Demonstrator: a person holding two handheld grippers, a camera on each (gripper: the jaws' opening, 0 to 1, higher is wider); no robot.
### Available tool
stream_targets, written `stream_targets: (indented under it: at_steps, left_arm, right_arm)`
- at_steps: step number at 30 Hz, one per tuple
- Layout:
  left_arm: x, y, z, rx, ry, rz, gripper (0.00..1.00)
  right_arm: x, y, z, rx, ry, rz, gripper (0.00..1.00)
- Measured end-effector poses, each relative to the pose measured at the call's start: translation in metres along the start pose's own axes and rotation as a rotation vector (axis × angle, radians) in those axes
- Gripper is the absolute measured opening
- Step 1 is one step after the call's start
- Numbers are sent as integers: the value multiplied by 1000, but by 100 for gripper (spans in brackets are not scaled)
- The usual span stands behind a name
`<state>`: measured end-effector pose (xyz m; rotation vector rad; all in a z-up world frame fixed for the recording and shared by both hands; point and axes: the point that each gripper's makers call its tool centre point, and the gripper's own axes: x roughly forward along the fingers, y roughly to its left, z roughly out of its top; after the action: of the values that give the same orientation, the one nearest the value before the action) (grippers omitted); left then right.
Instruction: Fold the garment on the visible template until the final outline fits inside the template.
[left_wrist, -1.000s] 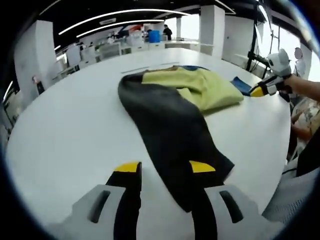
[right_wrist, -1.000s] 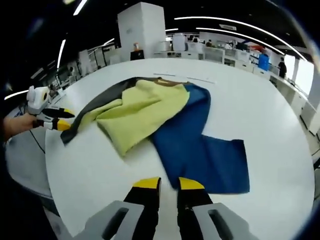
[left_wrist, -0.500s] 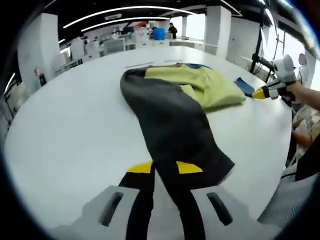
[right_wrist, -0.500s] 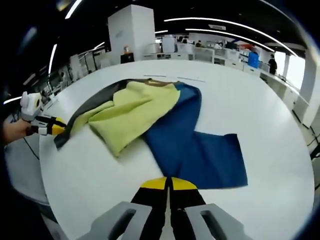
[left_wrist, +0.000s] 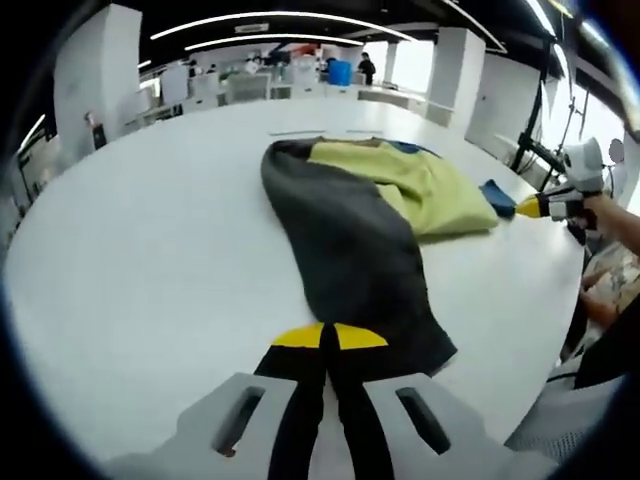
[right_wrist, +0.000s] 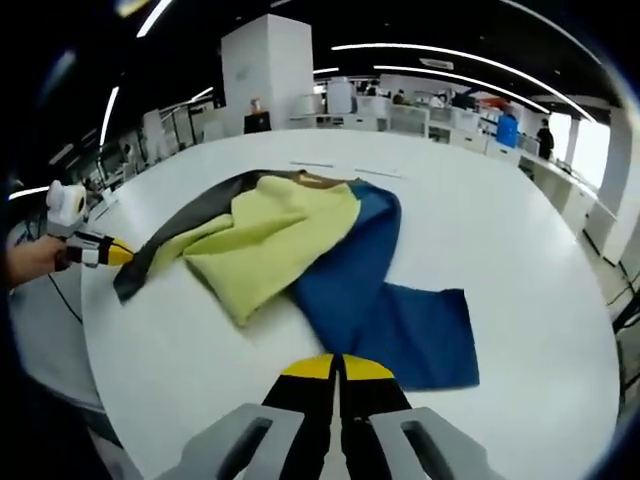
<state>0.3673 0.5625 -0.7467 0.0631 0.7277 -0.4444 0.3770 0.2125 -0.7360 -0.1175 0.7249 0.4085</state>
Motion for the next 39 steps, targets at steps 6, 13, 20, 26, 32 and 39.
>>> stream_targets:
  at_steps: [6,13,20,26,32,39]
  left_arm:
    - [-15,9,25,-38,-79,12,0]
    - [-27,36,52,-22,-137,67,0]
    - [-32,73,61,-31,-141,153,0]
    - [-25,102,57,-34,-111,213,0]
    - [-15,120,54,-100,-105,222,0]
    - [-8,135,41,-114,-66,257,0]
  right_arm:
    - [-15,-5,26,0,-48,-14,0]
    - [-25,-21,58,-13,-72,-12,0]
    - [-27,-62,77,-36,-40,-81,0]
    - [-18,-101,80,-43,6,-141,0]
    - [-3,-120,73,-3,40,-156,0]
    - [3,-114,61,28,60,-126,0]
